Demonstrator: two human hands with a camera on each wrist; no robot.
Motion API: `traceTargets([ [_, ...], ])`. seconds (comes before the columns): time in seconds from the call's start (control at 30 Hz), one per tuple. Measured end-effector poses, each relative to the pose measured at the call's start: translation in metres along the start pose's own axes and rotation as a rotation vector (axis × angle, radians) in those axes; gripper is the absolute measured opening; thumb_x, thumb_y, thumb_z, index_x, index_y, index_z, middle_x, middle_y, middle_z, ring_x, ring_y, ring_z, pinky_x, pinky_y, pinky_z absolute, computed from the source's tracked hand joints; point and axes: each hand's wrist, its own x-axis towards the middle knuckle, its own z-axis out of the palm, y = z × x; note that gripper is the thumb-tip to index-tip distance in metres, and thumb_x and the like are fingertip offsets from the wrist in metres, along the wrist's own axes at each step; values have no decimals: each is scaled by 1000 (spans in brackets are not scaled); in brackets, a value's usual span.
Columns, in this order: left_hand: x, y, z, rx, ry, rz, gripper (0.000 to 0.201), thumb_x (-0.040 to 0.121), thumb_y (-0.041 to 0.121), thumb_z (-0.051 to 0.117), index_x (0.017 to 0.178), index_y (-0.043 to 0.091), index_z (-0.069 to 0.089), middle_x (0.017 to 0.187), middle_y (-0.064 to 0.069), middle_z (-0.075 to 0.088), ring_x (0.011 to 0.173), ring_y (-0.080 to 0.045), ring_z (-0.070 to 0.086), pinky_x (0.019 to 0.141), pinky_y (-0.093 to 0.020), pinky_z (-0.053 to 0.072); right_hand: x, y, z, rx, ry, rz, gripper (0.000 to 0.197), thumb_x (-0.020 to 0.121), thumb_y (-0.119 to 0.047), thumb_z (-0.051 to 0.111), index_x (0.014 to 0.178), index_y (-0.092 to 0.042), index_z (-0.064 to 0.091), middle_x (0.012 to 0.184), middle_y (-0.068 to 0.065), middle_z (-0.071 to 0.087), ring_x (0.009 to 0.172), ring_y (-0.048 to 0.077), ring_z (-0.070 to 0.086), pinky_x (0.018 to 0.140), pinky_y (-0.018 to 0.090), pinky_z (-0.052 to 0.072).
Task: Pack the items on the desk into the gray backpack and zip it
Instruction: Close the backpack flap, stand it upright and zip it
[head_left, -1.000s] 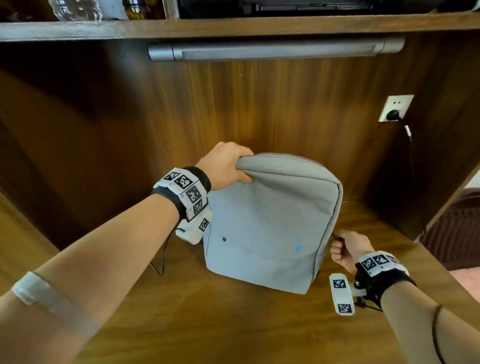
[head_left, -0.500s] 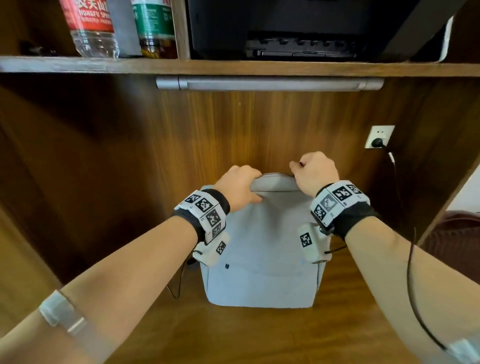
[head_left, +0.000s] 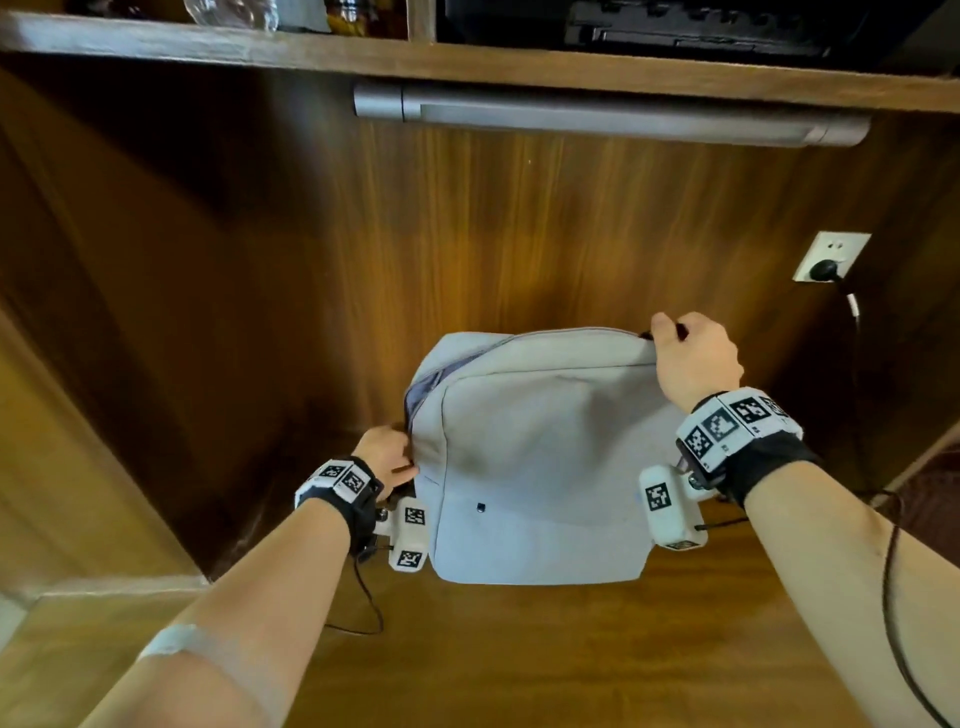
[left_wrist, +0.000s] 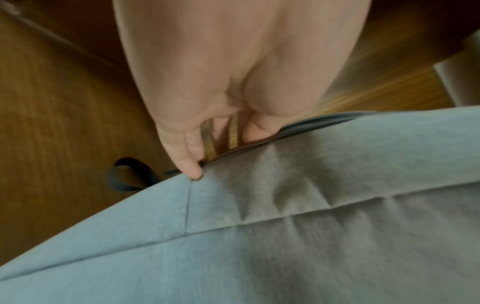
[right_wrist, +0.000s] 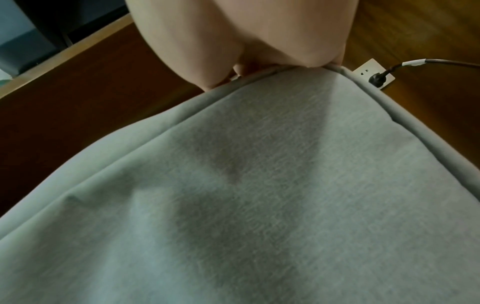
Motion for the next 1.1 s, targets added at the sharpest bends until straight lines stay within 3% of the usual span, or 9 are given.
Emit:
traceTargets([
  [0.07, 3, -6, -4, -14, -79, -18, 31, 100, -3, 30, 85, 13, 52, 88, -9, 58, 82, -20, 57, 93, -39, 48, 2, 2, -1, 5, -10, -4, 37, 98, -47, 39, 86, -15, 56, 91, 11, 61, 101, 39, 58, 97, 53, 43],
  [0.2, 13, -20, -12, 52, -30, -128, 18, 97, -4, 43, 101, 4, 58, 104, -15, 63, 78, -17, 60, 75, -33, 54, 3, 4, -2, 27, -14, 10, 39, 98, -48, 39, 76, -17, 52, 90, 12, 62, 99, 40, 57, 96, 53, 43],
  [0.3, 29, -30, -8, -1, 32, -173, 29, 99, 2, 44, 125, -7, 54, 127, -23, 59, 91, -21, 61, 92, -35, 51, 3, 2, -3, 36, -26, 34, 41, 96, -47, 40, 68, -18, 47, 86, 11, 61, 97, 39, 57, 94, 50, 43],
  [0.43, 23, -34, -11, -104, 48, -229, 13, 99, 3, 47, 89, 3, 54, 83, -14, 56, 70, -20, 49, 82, -33, 46, 4, 2, -6, 57, -45, 78, 42, 94, -47, 41, 68, -15, 48, 82, 10, 59, 96, 39, 56, 89, 44, 43],
  [0.6, 13, -32, -17, -226, 16, -291, 16, 97, -5, 45, 82, -1, 50, 84, -19, 52, 72, -25, 53, 68, -31, 50, 2, 1, -7, 57, -58, 76, 41, 95, -46, 40, 67, -16, 46, 87, 12, 59, 99, 39, 54, 90, 44, 40],
  [0.73, 11, -28, -21, -194, 3, -235, 23, 101, -1, 33, 87, -3, 51, 84, -15, 53, 74, -22, 53, 64, -27, 45, 2, 2, -9, 60, -64, 66, 41, 94, -47, 40, 67, -17, 47, 85, 12, 59, 98, 40, 56, 92, 46, 42],
  [0.87, -10, 19, -19, -16, 101, -28, 19, 95, -4, 37, 91, 3, 54, 68, -10, 50, 53, -17, 46, 44, -23, 37, 5, 1, -17, 101, -50, 54, 41, 95, -45, 44, 65, -17, 48, 69, 4, 53, 88, 39, 59, 92, 48, 46],
  [1.0, -67, 108, 2, 256, -60, 308, 30, 97, 0, 41, 121, 13, 53, 73, -7, 52, 54, -14, 45, 45, -22, 38, 3, -15, -20, 121, -63, 29, 40, 97, -46, 41, 67, -19, 44, 69, 1, 51, 85, 36, 57, 93, 47, 44],
  [1.1, -106, 167, 56, 523, -136, 394, 21, 96, 2, 41, 108, 13, 54, 71, -8, 53, 50, -13, 43, 43, -21, 36, -1, -30, -17, 134, -107, 0, 39, 99, -45, 36, 74, -18, 47, 77, 0, 55, 98, 38, 58, 98, 47, 37],
])
